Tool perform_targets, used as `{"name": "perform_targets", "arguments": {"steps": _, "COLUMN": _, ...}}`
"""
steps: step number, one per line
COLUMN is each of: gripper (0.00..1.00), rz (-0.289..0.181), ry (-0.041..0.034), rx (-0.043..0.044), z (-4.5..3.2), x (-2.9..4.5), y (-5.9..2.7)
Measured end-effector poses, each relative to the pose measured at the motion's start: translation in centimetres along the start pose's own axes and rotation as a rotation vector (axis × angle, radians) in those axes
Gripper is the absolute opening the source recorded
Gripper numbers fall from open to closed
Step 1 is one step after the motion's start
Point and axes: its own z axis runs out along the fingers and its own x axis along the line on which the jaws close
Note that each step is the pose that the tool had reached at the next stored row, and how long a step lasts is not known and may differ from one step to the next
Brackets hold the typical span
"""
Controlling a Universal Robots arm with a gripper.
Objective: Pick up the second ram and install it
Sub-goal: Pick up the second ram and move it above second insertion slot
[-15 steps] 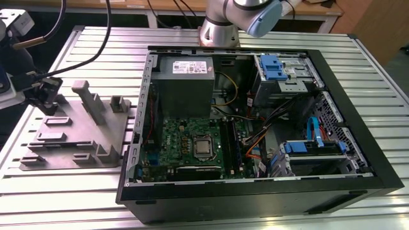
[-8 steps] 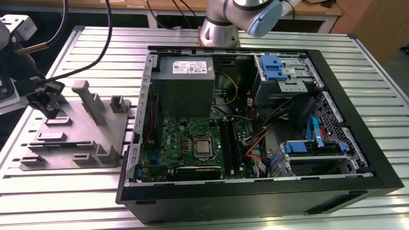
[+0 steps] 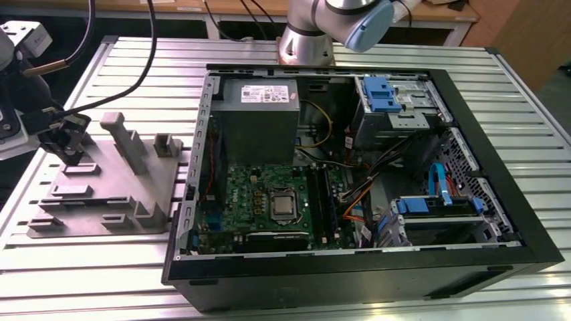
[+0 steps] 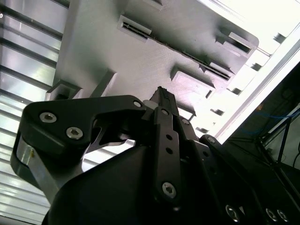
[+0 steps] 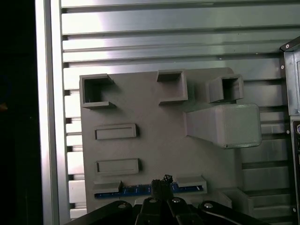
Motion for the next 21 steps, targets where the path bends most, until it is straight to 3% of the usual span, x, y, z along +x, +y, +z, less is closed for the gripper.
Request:
{"name": "perform_targets", "arguments": {"steps": 8, "gripper": 0.10, "rz": -0.018, "ry": 0.0008, "rx": -0.0005, "z": 0.02, "x": 0.00, "y": 0.00}}
{"name": "perform_targets", "arguments": {"steps": 21, "gripper": 0.10, "rz": -0.247, "ry": 0.0109, "rx": -0.0056, "z": 0.37, "x": 0.01, "y": -0.01}}
